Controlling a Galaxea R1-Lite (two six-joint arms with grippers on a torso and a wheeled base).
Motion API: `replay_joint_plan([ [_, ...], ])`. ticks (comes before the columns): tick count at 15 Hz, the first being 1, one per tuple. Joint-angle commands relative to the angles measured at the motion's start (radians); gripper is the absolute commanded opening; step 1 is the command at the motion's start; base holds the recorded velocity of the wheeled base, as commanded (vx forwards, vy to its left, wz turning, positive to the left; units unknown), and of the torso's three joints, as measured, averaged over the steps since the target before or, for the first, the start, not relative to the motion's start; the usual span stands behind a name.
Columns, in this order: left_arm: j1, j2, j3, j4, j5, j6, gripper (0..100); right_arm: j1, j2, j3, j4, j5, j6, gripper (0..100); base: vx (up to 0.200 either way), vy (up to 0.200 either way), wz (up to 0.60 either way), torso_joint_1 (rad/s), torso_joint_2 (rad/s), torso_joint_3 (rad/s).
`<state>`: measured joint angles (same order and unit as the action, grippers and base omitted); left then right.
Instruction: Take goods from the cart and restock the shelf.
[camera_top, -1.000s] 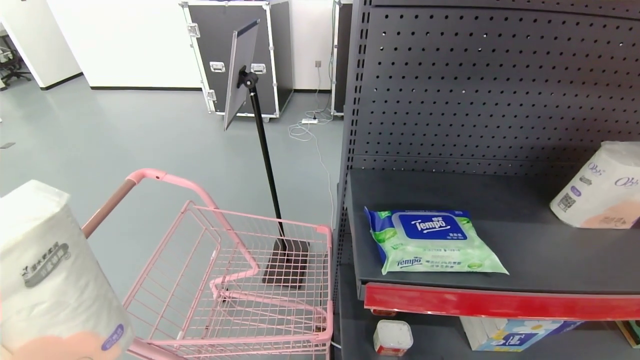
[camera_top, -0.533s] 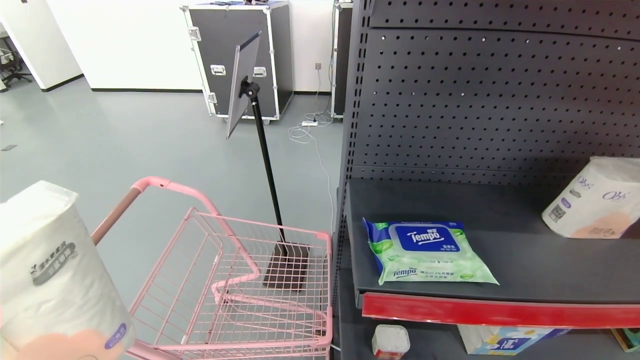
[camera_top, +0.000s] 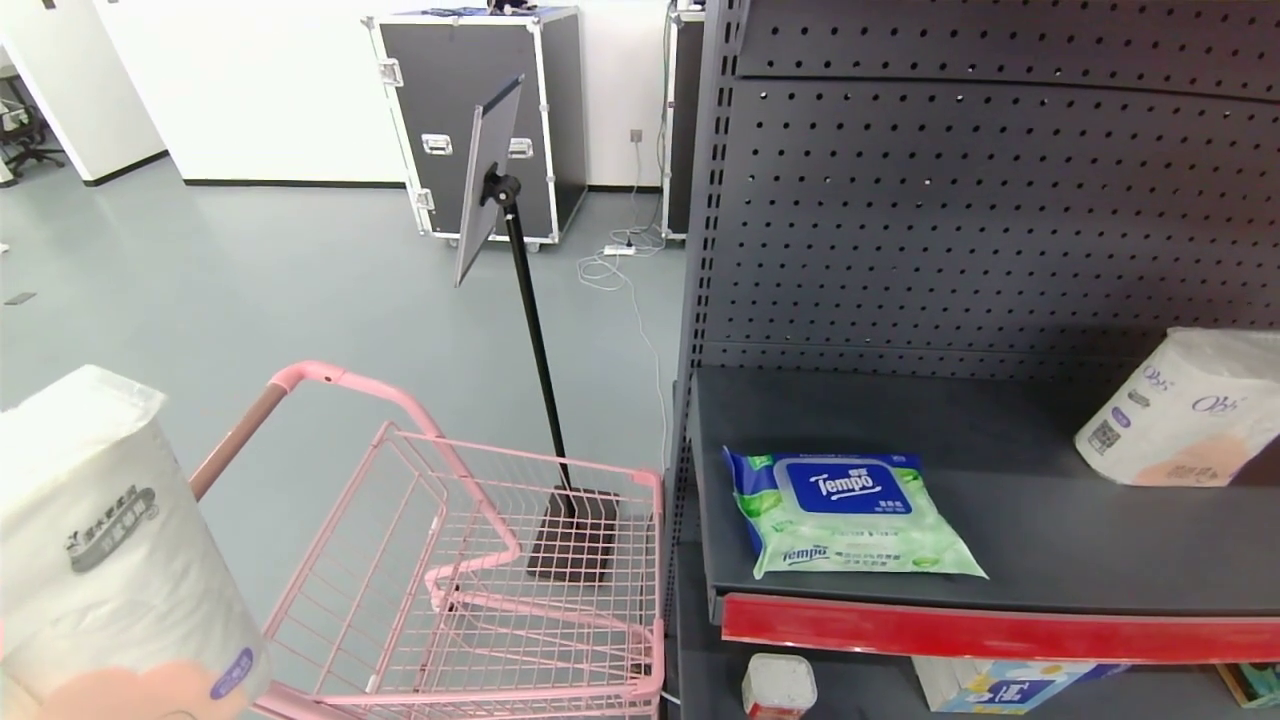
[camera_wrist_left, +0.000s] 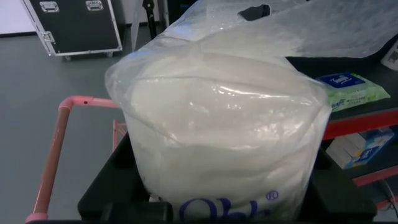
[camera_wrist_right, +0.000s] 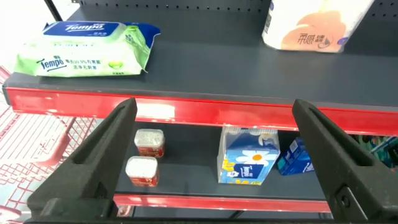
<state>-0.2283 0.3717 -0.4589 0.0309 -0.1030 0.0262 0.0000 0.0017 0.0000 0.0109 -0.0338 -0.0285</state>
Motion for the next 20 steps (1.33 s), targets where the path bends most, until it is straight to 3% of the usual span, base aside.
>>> replay_joint_plan([
  [1,0.000,0.003,0.002,0.000,0.000,0.001,0,0.000,0.000,0.000,0.000,0.000,-0.001,100,0.000,-0.200,0.00,0.007,0.00,-0.002],
  [9,0.000,-0.004,0.000,0.000,0.000,0.011,0,0.000,0.000,0.000,0.000,0.002,-0.002,100,0.000,-0.200,0.00,0.003,0.00,0.000],
  [13,0.000,-0.008,0.002,0.000,0.000,0.043,0,0.000,0.000,0.000,0.000,0.002,-0.001,100,0.000,-0.200,0.00,0.000,0.00,0.001],
  [20,0.000,-0.005,-0.001,0.000,0.000,0.043,0,0.000,0.000,0.000,0.001,0.003,-0.005,100,0.000,-0.200,0.00,0.003,0.00,0.004],
])
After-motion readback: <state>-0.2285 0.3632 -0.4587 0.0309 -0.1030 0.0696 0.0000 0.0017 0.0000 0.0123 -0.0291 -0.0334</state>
